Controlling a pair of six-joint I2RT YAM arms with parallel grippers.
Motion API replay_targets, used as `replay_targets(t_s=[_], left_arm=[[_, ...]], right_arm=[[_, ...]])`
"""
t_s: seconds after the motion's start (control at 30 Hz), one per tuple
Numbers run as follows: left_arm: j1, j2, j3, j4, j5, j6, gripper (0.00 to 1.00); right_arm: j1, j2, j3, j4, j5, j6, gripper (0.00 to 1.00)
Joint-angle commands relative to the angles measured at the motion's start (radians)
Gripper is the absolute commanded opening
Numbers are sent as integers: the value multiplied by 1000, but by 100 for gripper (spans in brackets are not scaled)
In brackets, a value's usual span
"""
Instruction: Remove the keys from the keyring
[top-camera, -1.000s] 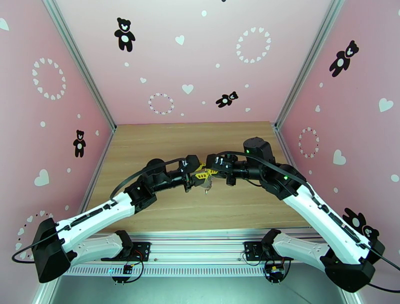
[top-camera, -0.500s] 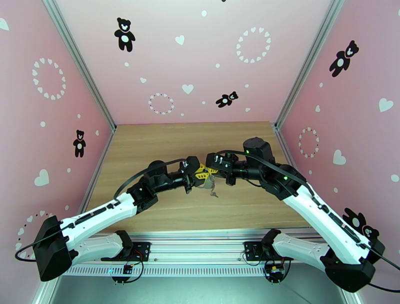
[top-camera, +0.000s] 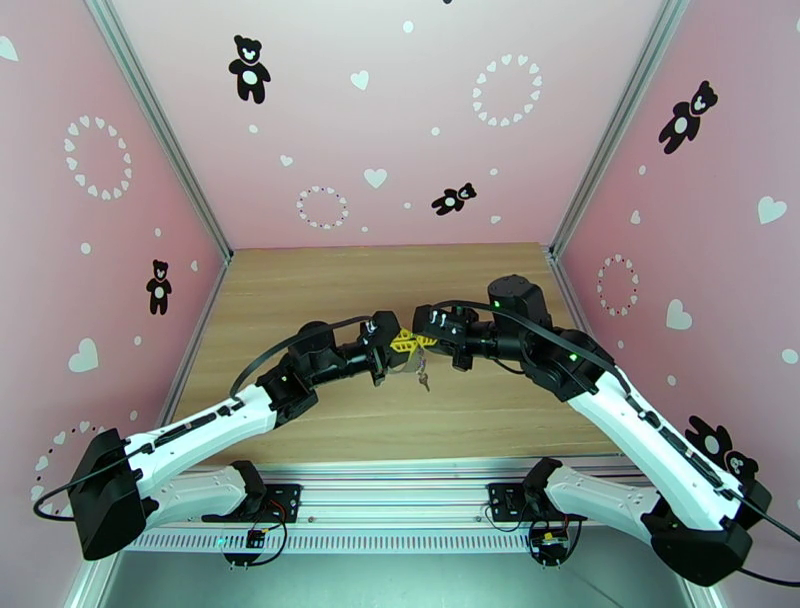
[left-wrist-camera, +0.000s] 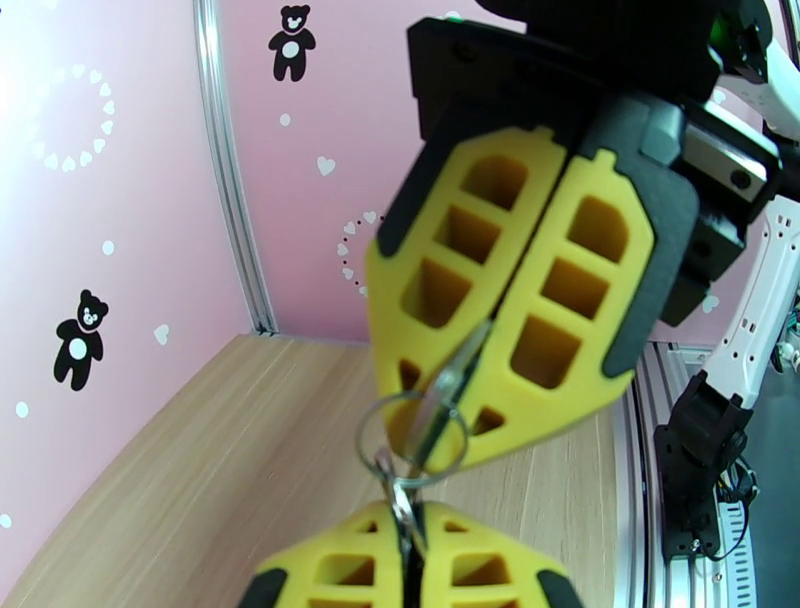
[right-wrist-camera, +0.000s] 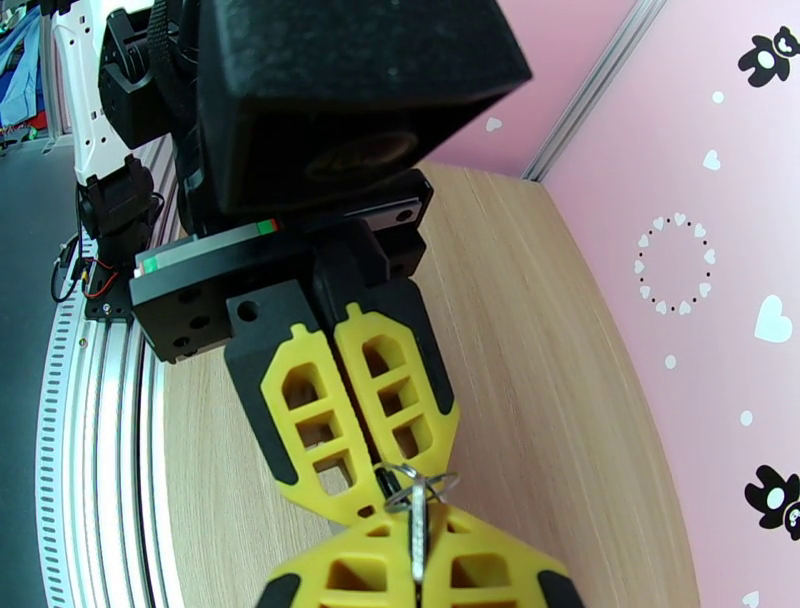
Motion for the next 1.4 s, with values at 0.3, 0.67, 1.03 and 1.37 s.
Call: replay_targets(t_s=[0.3,0.67,1.03,1.37], left_arm=[[-8,-14,24,2,-43,6,0],[-8,-20,60,28,-139,56,0],[-7,-47,70,-9,-158,148,0],[-7,-69,70,-54,-109,182,0]], right_arm=[[48,16,163,-119,27,-51,8],[134,44,281,-317,83,11,33],[-89,36,320,-257,-130,436,47],[-281,132,188,12,-393,963,59]])
